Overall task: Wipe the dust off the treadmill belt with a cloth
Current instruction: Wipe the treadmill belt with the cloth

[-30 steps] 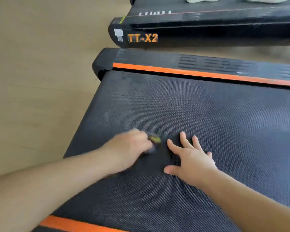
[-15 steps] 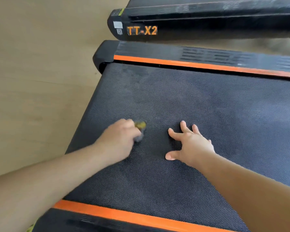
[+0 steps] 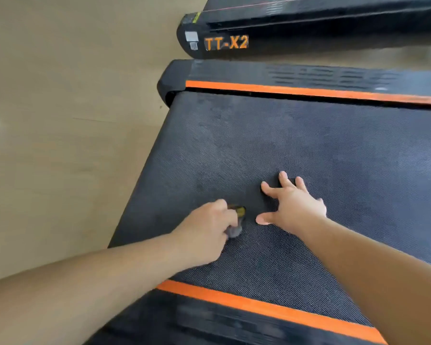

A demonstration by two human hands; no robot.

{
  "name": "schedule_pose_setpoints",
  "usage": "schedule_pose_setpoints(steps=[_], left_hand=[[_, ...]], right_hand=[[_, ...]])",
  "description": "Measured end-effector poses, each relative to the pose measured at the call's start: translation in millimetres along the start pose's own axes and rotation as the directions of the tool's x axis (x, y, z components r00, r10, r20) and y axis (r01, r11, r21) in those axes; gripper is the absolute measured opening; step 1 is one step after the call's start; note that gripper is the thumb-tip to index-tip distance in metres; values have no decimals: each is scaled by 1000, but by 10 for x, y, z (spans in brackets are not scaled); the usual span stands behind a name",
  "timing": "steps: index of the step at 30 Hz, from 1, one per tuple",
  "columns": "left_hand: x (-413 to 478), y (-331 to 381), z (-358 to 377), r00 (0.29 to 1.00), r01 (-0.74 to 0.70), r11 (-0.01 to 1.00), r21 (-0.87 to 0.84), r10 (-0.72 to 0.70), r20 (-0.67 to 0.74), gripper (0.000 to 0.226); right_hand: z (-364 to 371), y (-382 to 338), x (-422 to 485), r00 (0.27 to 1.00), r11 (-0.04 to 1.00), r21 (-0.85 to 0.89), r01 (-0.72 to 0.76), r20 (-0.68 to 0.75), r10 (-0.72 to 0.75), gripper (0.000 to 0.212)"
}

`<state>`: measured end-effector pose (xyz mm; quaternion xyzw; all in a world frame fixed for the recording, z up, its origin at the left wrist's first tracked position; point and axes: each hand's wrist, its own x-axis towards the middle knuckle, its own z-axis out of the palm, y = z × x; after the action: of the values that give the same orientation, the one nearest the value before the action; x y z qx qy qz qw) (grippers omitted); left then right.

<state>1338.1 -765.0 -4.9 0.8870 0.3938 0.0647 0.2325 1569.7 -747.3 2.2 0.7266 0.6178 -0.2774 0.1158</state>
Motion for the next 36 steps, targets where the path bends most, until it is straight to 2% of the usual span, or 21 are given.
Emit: schedule_pose_setpoints(steps=[2,4,5,7,9,10,12,15,16,18,21,23,24,25,26,28,29,31,33,35,36], left_hand=[[-239,168,61,971,-145,989,-17,146,187,20],[-251,12,-19,973,-160,986,51,149,177,19],[-236,-119,-70,990,-82,992,101,69,122,15],[-245,-315,-128,981,193,966,175,-186,-57,11],[-299,-208,-31,879,440,893,93,-407,-249,8],[-306,-19,69,843,483,875,26,-457,-285,7],[-314,430,288,864,423,902,-82,-429,-262,9],[-352,686,453,966,221,968,-119,-234,-108,17],[-385,600,383,975,197,976,-93,-205,-90,19],[-463,265,197,956,265,964,-11,-264,-125,18],[-699,-276,-56,827,542,833,110,-506,-247,21],[-781,-302,-48,688,689,724,33,-639,-344,21],[-740,-185,14,645,720,694,-7,-673,-361,20],[-668,-18,88,652,710,704,-33,-673,-349,19],[-582,170,169,706,653,755,-59,-635,-316,18],[-482,518,289,877,438,891,-121,-453,-158,18],[-483,595,314,936,334,933,-134,-344,-67,19],[-558,453,227,962,267,961,-66,-270,-32,22],[-699,70,42,913,406,909,92,-400,-80,25],[-897,-336,-161,793,609,769,193,-587,-163,31],[-977,-466,-222,716,697,696,173,-662,-222,34]], right_hand=[[5,-69,-53,999,999,-37,-26,-31,25,96],[77,-150,-170,992,994,-105,6,-126,-19,88],[136,-172,-242,983,991,-124,46,-173,-67,83],[252,-180,-437,973,988,-83,132,-179,-145,78],[360,-158,-649,981,986,-9,169,-98,-169,80],[412,-130,-744,985,987,16,162,-59,-161,82],[501,-70,-862,989,989,12,150,5,-150,83],[534,-17,-898,987,989,-21,144,79,-141,85],[528,-33,-888,987,990,-26,141,87,-138,85],[500,-87,-848,987,992,-33,124,105,-120,87],[477,-166,-818,987,994,-39,99,130,-93,87],[488,-162,-807,989,995,-23,92,118,-89,88],[505,-149,-800,990,996,-9,93,109,-91,88],[529,-133,-792,991,996,6,92,100,-92,88],[548,-117,-788,992,996,15,91,90,-92,88],[570,-91,-785,993,996,19,85,79,-87,89],[577,-83,-780,993,996,23,83,77,-84,90],[583,-77,-783,993,996,21,91,78,-92,89],[590,-65,-799,992,995,21,98,78,-100,88],[600,-54,-804,991,995,25,99,84,-101,87],[602,-54,-799,991,995,27,101,83,-103,87]])
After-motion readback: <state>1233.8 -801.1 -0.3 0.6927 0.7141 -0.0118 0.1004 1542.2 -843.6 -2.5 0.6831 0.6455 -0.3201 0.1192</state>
